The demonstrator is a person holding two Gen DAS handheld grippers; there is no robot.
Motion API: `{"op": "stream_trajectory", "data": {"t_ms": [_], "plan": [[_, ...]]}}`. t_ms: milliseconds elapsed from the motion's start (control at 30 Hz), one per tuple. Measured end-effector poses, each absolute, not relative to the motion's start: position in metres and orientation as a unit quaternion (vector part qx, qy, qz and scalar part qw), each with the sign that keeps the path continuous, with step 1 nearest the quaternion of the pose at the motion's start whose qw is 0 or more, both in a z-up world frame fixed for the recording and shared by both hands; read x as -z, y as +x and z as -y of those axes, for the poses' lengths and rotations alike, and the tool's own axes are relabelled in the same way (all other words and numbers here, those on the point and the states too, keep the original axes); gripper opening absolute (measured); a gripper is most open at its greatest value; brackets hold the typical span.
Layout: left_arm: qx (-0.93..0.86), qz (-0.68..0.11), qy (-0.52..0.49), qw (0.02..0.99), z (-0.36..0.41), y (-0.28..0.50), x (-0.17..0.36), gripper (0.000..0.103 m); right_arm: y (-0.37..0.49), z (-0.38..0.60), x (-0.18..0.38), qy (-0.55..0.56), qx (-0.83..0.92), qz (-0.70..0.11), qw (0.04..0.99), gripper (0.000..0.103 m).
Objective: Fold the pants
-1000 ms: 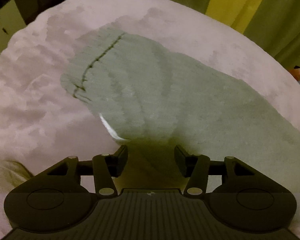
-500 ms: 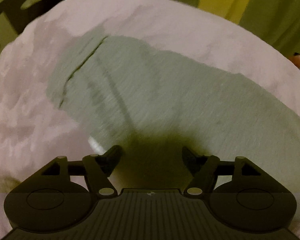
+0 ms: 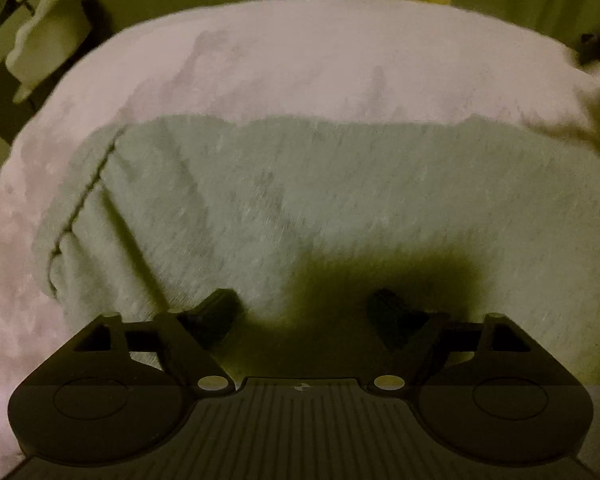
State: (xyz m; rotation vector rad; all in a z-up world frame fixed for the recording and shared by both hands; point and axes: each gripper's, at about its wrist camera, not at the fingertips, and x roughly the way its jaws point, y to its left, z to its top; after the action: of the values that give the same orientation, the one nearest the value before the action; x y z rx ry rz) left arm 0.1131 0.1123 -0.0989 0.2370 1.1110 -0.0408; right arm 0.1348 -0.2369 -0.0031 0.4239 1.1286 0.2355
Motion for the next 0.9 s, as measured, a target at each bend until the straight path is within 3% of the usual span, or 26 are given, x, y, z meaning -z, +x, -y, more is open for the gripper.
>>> {"op": "stream_trajectory", "data": {"t_ms": [300,433,533,633,733,800,900], "plan": [[0.049,-0.523,0.146,0.838,-0.136,0.088,0.108,0.091,0.212,0.168,0.079,0.220,-0.190,-0.617,0.732,0.069],[0.052,-0.520,0.146,0.840,-0.136,0.085,0.108,0.094,0.221,0.164,0.091,0.219,-0.215,-0.630,0.713,0.038],[0.049,-0.521,0.148,0.839,-0.137,0.087,0.109,0.095,0.220,0.162,0.085,0.199,-0.240,-0.638,0.704,0.025],[0.050,-0.521,0.153,0.839,-0.135,0.088,0.109,0.096,0.223,0.157,0.084,0.189,-0.258,-0.645,0.694,0.026],[0.049,-0.526,0.155,0.835,-0.134,0.093,0.110,0.097,0.229,0.158,0.096,0.212,-0.255,-0.656,0.678,0.043],[0.050,-0.529,0.153,0.833,-0.135,0.097,0.110,0.097,0.231,0.151,0.107,0.217,-0.255,-0.663,0.670,0.044],[0.050,-0.529,0.156,0.833,-0.136,0.101,0.110,0.097,0.226,0.147,0.095,0.188,-0.244,-0.635,0.708,0.011]]}}
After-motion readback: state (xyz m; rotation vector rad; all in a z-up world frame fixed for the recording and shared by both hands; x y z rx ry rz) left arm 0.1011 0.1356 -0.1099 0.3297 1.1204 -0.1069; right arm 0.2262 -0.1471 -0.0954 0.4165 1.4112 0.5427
